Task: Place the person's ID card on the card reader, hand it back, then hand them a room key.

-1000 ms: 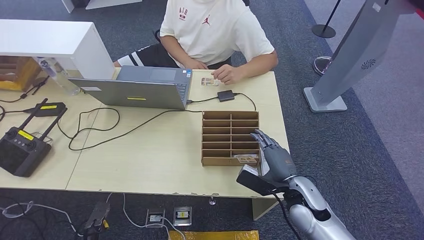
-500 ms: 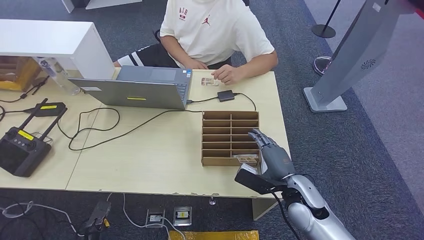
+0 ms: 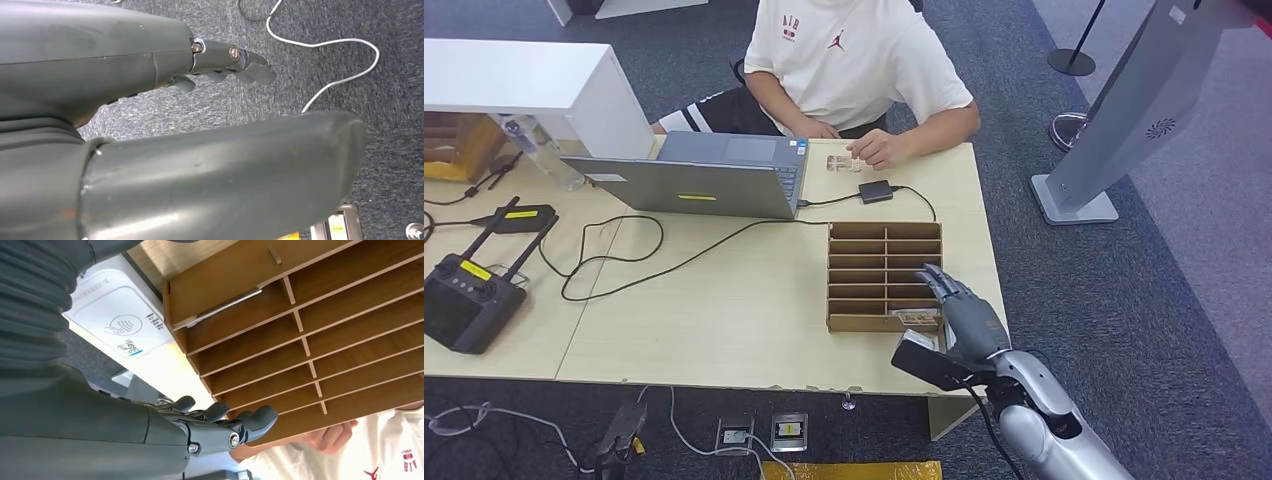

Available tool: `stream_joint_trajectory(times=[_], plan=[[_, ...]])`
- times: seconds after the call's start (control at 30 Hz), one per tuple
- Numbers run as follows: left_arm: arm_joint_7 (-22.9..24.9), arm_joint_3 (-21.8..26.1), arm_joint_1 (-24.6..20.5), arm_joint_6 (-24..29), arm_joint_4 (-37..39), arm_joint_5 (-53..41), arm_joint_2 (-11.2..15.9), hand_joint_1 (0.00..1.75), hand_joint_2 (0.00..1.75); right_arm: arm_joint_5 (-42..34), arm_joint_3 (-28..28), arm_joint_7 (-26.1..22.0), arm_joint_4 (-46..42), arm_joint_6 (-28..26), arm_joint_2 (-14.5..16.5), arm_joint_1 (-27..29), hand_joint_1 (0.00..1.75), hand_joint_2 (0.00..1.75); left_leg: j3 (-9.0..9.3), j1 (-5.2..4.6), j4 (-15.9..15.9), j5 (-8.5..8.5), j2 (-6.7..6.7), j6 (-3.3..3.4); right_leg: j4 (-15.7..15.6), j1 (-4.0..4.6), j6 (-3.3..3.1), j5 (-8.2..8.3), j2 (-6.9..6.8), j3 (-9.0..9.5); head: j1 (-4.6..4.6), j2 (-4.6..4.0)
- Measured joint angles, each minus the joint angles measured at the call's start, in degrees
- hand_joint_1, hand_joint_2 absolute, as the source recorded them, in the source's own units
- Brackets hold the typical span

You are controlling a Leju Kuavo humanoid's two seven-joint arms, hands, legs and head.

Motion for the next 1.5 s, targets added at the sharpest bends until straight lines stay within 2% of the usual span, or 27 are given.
stream_joint_trajectory(times=[0.77,0.8,0.9,0.93,0.97,1.5], plan=[[0.7,0.0,0.0,-0.3,0.0,0.0,0.0,0.00,0.00,-0.1,1.2,1.3,0.0,2.5,0.0,-0.1,0.02,1.75,0.00,0.00,0.0,0.00,0.00,0.00,0.0,0.00,0.00,0.00,0.00,0.00,0.00,0.00],[0.7,0.0,0.0,-0.3,0.0,0.0,0.0,0.00,0.00,0.0,1.2,1.4,0.0,2.7,0.0,-0.1,0.14,1.75,0.00,0.00,0.0,0.00,0.00,0.00,0.0,0.00,0.00,0.00,0.00,0.00,0.00,0.00],[0.8,0.0,0.0,-0.3,0.0,0.0,0.0,0.00,0.00,0.3,1.2,1.7,0.0,3.0,0.0,-0.2,1.37,1.75,0.00,0.00,0.0,0.00,0.00,0.00,0.0,0.00,0.00,0.00,0.00,0.00,0.00,0.00],[0.9,0.0,0.0,-0.3,0.0,0.0,0.0,0.00,0.00,0.3,1.2,1.8,0.0,3.2,0.0,-0.2,1.69,1.75,0.00,0.00,0.0,0.00,0.00,0.00,0.0,0.00,0.00,0.00,0.00,0.00,0.00,0.00],[1.0,0.0,0.0,-0.3,0.0,0.0,0.0,0.00,0.00,0.4,1.2,1.9,0.0,3.3,0.0,-0.3,1.75,1.75,0.00,0.00,0.0,0.00,0.00,0.00,0.0,0.00,0.00,0.00,0.00,0.00,0.00,0.00],[1.7,0.0,0.0,-0.7,0.0,-0.4,0.1,0.00,0.00,0.2,1.2,3.0,0.0,4.6,0.0,-1.3,1.75,1.75,0.02,0.00,0.0,0.00,0.02,0.00,0.0,0.00,0.00,0.00,0.01,0.00,0.00,0.00]])
